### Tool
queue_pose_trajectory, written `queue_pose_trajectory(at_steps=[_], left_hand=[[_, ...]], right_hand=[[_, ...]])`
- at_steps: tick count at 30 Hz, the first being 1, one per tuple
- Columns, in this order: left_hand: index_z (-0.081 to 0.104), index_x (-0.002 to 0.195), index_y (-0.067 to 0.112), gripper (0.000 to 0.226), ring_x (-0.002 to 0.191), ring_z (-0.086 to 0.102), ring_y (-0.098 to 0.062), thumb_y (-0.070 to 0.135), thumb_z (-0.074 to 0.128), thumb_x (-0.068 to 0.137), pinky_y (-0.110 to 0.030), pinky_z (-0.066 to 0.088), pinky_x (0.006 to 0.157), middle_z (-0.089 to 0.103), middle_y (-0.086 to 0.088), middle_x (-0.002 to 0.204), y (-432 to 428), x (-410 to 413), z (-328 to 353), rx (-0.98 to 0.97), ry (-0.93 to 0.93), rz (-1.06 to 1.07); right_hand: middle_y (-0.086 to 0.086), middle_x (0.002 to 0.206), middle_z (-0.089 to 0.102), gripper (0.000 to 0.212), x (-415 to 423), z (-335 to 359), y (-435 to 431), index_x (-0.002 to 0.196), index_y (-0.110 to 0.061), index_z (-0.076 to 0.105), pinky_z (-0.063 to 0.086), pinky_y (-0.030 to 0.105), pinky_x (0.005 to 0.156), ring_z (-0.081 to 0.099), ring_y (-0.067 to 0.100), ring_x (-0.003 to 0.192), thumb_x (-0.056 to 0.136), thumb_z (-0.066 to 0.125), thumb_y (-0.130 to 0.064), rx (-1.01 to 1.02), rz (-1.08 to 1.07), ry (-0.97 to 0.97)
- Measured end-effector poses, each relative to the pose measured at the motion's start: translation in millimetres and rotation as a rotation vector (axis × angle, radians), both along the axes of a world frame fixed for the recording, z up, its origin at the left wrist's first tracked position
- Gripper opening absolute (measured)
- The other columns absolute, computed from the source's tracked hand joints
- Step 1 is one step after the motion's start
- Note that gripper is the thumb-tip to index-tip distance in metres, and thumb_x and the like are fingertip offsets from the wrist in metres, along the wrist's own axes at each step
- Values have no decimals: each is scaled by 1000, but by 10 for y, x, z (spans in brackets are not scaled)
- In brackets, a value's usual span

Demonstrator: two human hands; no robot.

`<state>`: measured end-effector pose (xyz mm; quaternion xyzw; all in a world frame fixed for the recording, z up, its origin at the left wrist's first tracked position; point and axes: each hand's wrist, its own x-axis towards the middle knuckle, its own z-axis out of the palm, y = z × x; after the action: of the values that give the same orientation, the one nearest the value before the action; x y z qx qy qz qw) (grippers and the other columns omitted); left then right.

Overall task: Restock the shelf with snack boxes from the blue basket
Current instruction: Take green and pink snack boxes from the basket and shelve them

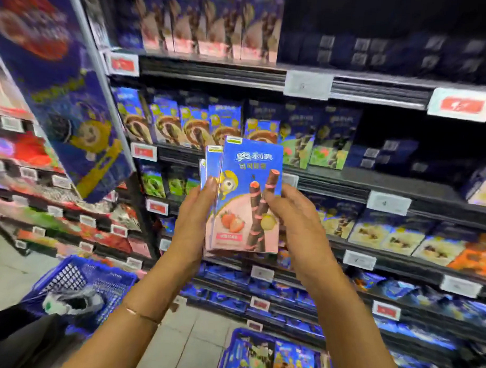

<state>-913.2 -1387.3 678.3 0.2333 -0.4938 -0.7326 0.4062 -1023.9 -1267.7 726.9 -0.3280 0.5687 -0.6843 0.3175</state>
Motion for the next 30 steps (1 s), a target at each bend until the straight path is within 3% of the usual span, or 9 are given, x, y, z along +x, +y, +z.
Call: queue_pose_trajectory(at_steps=[2,5,7,12,16,20,24,27,30], left_hand=[[73,130,15,70,109,75,-39,65,76,81,-61,58,98,76,-20,121,-186,-8,191,-48,51,-8],[61,143,5,87,134,61,-45,63,75,80,-68,41,116,65,-22,142,-492,17,434,-100,122,18],[58,147,7,96,139,56,-45,68,80,76,-68,37,119,62,-21,147,-663,17,590,-130,166,8],[58,142,0,84,129,64,-44,61,66,86,-69,44,113,67,-22,140,-953,-65,939,-281,162,22],[63,136,2,78,120,70,-40,61,66,86,-60,54,104,73,-19,132,-1115,-107,1065,-338,181,96],[63,139,2,78,131,61,-47,62,69,89,-71,41,114,66,-24,140,-1287,15,1132,-285,199,113],[69,134,6,80,126,64,-51,67,77,84,-76,43,109,68,-26,136,-1528,244,1129,-311,203,196],[63,132,-4,88,126,60,-59,66,80,81,-82,41,104,64,-34,136,-1734,421,1084,-295,216,281],[66,123,3,76,126,61,-48,64,81,81,-82,38,106,65,-22,136,-1966,536,1088,-316,232,327]], right_hand=[[5,84,71,20,16,201,-162,108,0,64,50,41,81,65,19,78,99,60,-17,-48,23,39],[10,91,62,34,22,474,-374,108,3,61,45,44,80,58,22,84,88,68,-23,-113,44,89],[13,94,57,45,12,639,-479,111,5,59,43,47,77,54,25,87,81,67,-28,-150,51,81],[8,96,66,23,-75,949,-671,110,-1,64,56,54,84,65,16,83,92,68,-16,-170,49,151],[4,93,72,31,-196,1105,-848,107,-7,68,60,41,79,69,14,82,83,71,-27,-145,91,200],[21,105,72,16,-267,1209,-1119,102,-11,70,51,45,80,68,29,93,90,71,-21,-98,203,178],[19,103,73,22,-191,1252,-1425,108,-3,67,51,34,73,66,24,89,90,70,-16,-120,279,165],[19,109,73,26,-160,1263,-1621,112,-1,66,51,39,82,67,23,91,91,70,-15,-143,295,191],[21,107,73,23,-183,1323,-1817,112,0,67,53,33,73,67,24,89,93,66,-14,-158,270,182]])
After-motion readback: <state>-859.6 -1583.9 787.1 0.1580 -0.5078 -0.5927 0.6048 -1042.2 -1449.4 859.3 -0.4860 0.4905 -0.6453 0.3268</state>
